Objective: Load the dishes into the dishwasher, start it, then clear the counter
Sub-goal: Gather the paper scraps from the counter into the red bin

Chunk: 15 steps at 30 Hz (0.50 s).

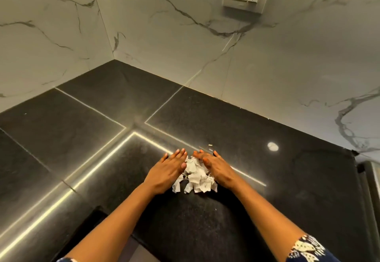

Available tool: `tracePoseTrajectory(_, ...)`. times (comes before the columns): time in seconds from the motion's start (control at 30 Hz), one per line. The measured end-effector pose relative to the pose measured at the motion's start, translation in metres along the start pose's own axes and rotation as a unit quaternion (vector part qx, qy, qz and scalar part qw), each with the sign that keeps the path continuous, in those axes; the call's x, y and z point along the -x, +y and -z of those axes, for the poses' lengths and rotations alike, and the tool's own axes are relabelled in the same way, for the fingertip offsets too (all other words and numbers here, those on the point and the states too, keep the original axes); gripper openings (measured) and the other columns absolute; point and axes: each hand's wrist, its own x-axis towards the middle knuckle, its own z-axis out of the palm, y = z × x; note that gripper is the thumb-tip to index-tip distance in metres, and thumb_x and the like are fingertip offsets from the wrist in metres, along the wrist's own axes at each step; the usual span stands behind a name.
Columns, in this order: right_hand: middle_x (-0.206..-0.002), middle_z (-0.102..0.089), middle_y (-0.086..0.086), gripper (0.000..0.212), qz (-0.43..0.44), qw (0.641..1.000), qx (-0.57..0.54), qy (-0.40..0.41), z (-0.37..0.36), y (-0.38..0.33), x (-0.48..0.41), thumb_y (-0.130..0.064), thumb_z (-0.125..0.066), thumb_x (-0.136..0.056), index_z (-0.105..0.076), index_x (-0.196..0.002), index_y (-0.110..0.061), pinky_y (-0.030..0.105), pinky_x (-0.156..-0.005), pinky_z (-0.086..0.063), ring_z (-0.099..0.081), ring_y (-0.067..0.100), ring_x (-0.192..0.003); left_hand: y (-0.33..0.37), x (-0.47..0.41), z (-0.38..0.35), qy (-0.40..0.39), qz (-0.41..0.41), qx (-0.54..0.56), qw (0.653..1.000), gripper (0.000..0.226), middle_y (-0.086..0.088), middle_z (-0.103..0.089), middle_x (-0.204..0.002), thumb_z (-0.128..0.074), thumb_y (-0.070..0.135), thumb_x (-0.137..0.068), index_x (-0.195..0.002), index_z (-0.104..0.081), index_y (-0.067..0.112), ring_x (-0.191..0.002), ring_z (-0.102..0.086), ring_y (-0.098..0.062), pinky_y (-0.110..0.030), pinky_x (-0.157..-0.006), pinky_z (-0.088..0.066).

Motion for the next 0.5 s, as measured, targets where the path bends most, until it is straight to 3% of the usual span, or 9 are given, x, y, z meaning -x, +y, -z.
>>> tracePoseTrajectory(0.07, -0.148, -0.033, -0.012, 0.099, -0.059, 0.983, -0.154, 0.075, -0.003, -0.004, 0.014, -0.094, -0.011, -0.063, -0.043, -0.137, -0.035, 0.032, -0.116, -0.016, -0.023, -0.003, -0.134, 0.001, 0.006, -0.003, 0.047, 0.027, 0.118, 0.992, 0.109, 0.01, -0.016, -0.156, 0.019, 0.088, -0.062, -0.149, -0.014, 0.033, -0.141, -0.007, 0.002, -0.024, -0.117, -0.001)
tracePoseTrajectory(0.13, -0.142, -0.038, -0.017, 0.091, -0.103, 0.938, -0.285, 0.168, -0.007, -0.007, 0.034, -0.095, -0.021, -0.061, -0.049, -0.129, -0.041, 0.024, -0.11, -0.028, -0.035, -0.007, -0.128, 0.004, 0.014, -0.011, 0.126, 0.089, 0.267, 0.951, 0.093, 0.011, -0.038, -0.147, 0.004, 0.091, -0.065, -0.14, -0.03, 0.048, -0.139, -0.026, -0.006, -0.025, -0.115, -0.016)
tracePoseTrajectory(0.2, -0.128, -0.05, -0.02, 0.093, -0.115, 0.898, -0.33, 0.266, -0.014, -0.01, 0.053, -0.094, -0.025, -0.062, -0.055, -0.126, -0.033, 0.007, -0.095, -0.034, -0.044, -0.018, -0.112, 0.011, 0.024, -0.018, 0.182, 0.123, 0.347, 0.912, 0.075, 0.011, -0.046, -0.14, -0.006, 0.091, -0.07, -0.128, -0.039, 0.057, -0.135, -0.036, -0.013, -0.033, -0.114, -0.024)
tracePoseTrajectory(0.27, -0.122, -0.054, -0.017, 0.088, -0.12, 0.874, -0.356, 0.307, -0.026, -0.015, 0.058, -0.083, -0.028, -0.074, -0.057, -0.126, -0.018, 0.0, -0.087, -0.035, -0.049, -0.012, -0.111, 0.022, 0.024, -0.021, 0.206, 0.136, 0.367, 0.897, 0.074, 0.004, -0.046, -0.143, -0.009, 0.083, -0.08, -0.132, -0.046, 0.045, -0.137, -0.036, -0.018, -0.042, -0.117, -0.022)
tracePoseTrajectory(0.33, -0.127, -0.053, -0.011, 0.083, -0.134, 0.878, -0.325, 0.324, -0.036, -0.026, 0.05, -0.075, -0.023, -0.081, -0.055, -0.129, -0.014, 0.011, -0.097, -0.035, -0.047, 0.002, -0.12, 0.035, 0.015, -0.021, 0.231, 0.156, 0.38, 0.882, 0.075, -0.002, -0.049, -0.141, -0.011, 0.074, -0.087, -0.134, -0.051, 0.031, -0.135, -0.039, -0.019, -0.043, -0.116, -0.022)
tracePoseTrajectory(0.4, -0.128, -0.054, -0.007, 0.084, -0.137, 0.881, -0.299, 0.339, -0.043, -0.035, 0.034, -0.076, -0.021, -0.082, -0.056, -0.128, -0.015, 0.023, -0.105, -0.034, -0.047, 0.007, -0.122, 0.047, 0.004, -0.023, 0.232, 0.16, 0.397, 0.874, 0.08, -0.002, -0.052, -0.139, -0.012, 0.078, -0.084, -0.131, -0.055, 0.029, -0.132, -0.042, -0.018, -0.042, -0.114, -0.026)
tracePoseTrajectory(0.5, -0.112, -0.064, -0.005, 0.06, -0.143, 0.864, -0.336, 0.346, -0.052, -0.046, 0.012, -0.064, -0.03, -0.089, -0.063, -0.112, -0.019, 0.029, -0.098, -0.044, -0.059, 0.012, -0.109, 0.062, -0.002, -0.03, 0.224, 0.157, 0.445, 0.853, 0.076, 0.0, -0.064, -0.123, -0.017, 0.079, -0.082, -0.124, -0.06, 0.032, -0.115, -0.058, -0.014, -0.039, -0.103, -0.042)
